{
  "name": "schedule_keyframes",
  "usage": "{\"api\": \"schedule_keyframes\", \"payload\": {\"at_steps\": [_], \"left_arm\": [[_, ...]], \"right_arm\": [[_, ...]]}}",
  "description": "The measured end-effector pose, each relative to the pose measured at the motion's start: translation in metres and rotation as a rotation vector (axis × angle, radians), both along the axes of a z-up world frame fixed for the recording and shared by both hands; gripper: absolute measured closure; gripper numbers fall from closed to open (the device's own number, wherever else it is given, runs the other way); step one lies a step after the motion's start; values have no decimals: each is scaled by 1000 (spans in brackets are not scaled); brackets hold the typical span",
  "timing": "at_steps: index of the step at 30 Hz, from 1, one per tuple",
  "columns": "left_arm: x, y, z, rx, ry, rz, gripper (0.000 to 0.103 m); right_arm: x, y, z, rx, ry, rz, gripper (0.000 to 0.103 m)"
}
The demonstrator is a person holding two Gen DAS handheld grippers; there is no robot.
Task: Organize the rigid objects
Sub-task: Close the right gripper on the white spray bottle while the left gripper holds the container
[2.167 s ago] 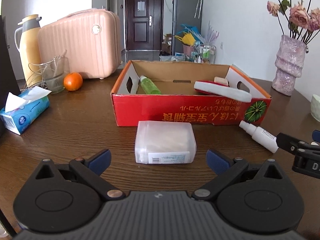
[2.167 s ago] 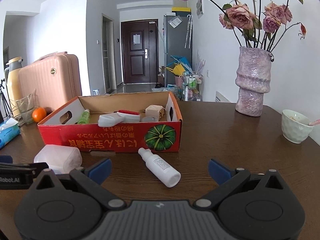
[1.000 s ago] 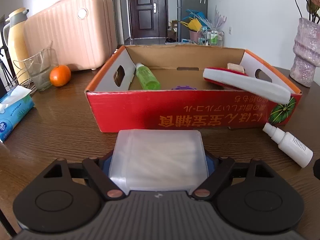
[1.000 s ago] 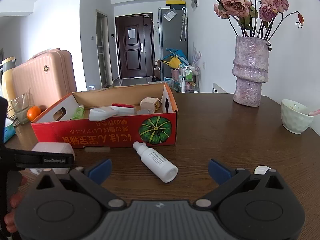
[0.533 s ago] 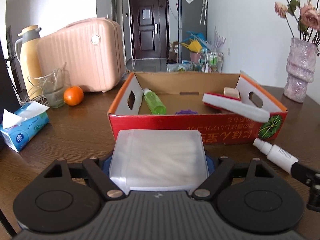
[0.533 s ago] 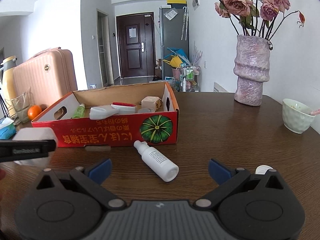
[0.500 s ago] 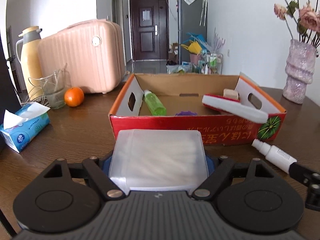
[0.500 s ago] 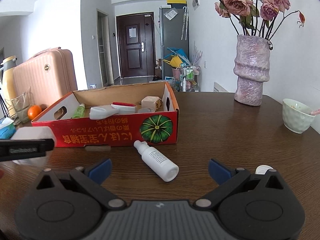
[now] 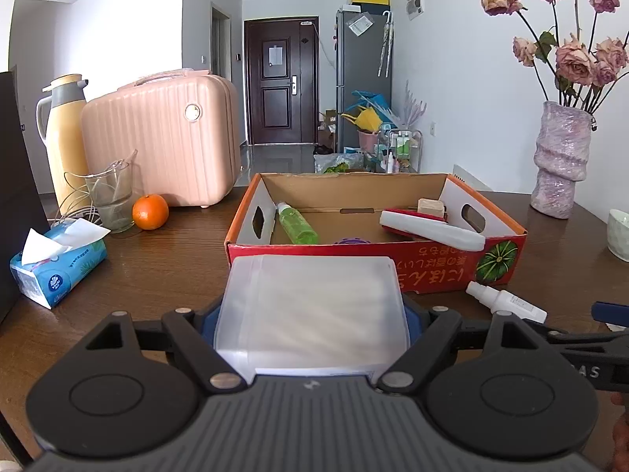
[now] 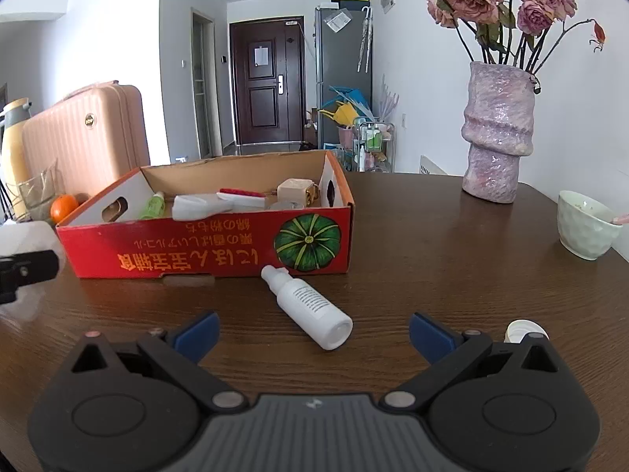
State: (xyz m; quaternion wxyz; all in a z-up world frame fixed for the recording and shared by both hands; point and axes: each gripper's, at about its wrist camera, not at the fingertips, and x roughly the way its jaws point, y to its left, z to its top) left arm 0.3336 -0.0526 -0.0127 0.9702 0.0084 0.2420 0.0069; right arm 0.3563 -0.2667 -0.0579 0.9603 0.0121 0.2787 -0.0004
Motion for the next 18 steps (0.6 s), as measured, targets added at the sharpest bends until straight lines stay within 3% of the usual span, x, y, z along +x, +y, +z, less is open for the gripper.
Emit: {"api": "schedule_keyframes", "payload": {"at_steps": [7, 18], "left_arm": [[-6, 4, 3, -17, -10, -8, 20], [-7, 9, 5, -39, -14, -8, 20]], "right_arm": [[17, -3, -3, -11, 38, 18, 0], [66, 2, -20, -113, 121, 46, 1]]}}
